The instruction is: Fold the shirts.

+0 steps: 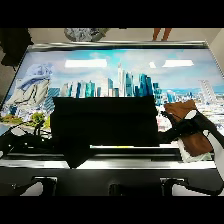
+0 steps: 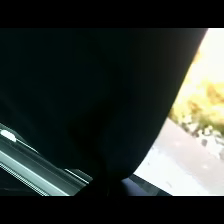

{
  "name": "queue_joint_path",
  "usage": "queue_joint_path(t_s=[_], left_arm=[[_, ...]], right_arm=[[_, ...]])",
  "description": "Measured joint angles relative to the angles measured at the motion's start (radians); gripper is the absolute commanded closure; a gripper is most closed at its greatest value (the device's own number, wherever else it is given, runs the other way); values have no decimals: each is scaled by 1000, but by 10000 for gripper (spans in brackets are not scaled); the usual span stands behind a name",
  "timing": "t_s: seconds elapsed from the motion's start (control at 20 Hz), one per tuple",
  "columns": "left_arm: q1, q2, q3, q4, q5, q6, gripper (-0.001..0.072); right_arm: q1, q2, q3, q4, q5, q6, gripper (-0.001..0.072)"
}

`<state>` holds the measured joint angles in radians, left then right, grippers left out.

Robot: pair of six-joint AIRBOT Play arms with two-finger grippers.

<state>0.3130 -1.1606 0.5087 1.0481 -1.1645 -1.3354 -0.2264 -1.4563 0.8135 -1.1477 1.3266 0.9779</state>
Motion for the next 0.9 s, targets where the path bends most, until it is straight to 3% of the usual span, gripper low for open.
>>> queue_joint_path(t_s=[0.15,0.25,0.5,0.9], left_arm=[[1,10,48,34,43,14,678],[3,38,112,36,16,22,682],[-8,33,345,7,-40,-1,683],[-68,-423,882,-19,-53,-34,680]], right_arm=[[3,6,18,-3,-2,-31,663],[0,28,67,-23,-58,-49,663],[27,21,294,3,-11,-37,663],[127,-347,795,-22,-90,100,659]])
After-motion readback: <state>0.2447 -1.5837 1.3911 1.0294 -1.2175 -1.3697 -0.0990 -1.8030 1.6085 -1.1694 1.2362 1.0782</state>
